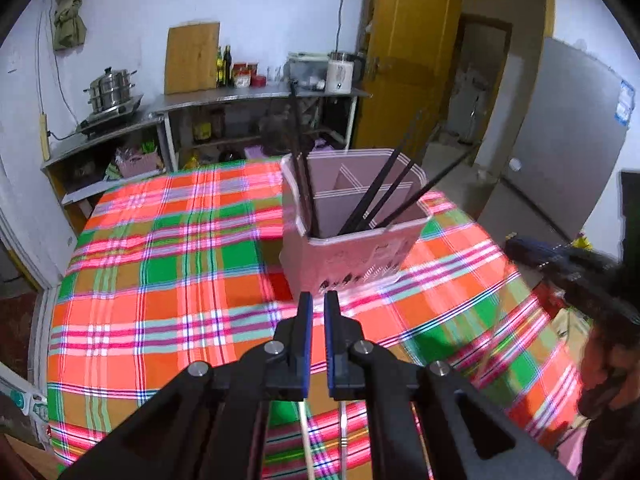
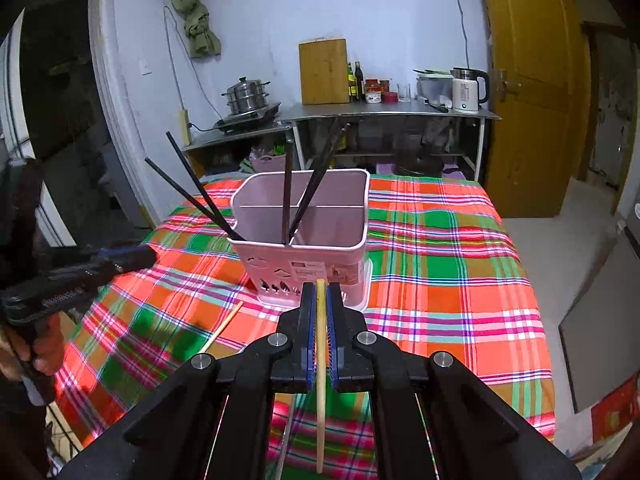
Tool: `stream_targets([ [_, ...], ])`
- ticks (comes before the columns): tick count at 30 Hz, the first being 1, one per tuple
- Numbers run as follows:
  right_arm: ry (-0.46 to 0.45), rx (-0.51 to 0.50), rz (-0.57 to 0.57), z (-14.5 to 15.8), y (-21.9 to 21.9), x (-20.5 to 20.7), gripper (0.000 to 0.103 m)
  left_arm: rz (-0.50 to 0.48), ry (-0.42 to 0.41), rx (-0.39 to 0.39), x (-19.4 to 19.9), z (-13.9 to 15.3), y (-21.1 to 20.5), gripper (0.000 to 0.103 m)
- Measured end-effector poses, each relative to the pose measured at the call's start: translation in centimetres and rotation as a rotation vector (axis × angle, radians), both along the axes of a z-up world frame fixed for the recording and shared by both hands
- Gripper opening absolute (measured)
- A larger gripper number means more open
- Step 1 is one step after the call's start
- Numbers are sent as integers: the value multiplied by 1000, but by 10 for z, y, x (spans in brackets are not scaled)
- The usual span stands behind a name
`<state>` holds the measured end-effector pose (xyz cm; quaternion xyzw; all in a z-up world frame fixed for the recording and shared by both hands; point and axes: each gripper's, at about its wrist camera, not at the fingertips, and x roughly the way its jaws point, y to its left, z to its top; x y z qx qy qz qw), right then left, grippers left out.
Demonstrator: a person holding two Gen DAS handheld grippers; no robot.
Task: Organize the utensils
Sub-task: 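Lift both held wooden chopsticks up over the pink basket, then lower both wooden chopsticks into the pink basket and open both tools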
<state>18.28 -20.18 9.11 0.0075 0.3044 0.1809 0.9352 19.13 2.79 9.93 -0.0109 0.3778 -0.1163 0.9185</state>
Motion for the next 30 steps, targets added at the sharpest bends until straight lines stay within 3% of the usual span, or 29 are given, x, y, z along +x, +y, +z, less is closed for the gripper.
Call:
stream_targets([
  [7,-10,-8,9,5,2,-3,5,10,173,49,39,-73,-5,18],
  [16,-13,-19,15,5,0,-4,5,41,265,62,76,-112,-6,19],
  [20,-13,-20,15,5,0,-4,5,41,255,86,80,-113,-11,16],
  [21,-12,-19,16,5,-1,-3,5,43,255,91,80,-113,-11,6],
  [26,-15,-12,14,4,-2,-4,5,40,225,70,70,-97,-8,6],
  [30,-20,-7,13,5,-2,-5,5,42,150,45,51,-62,0,6],
])
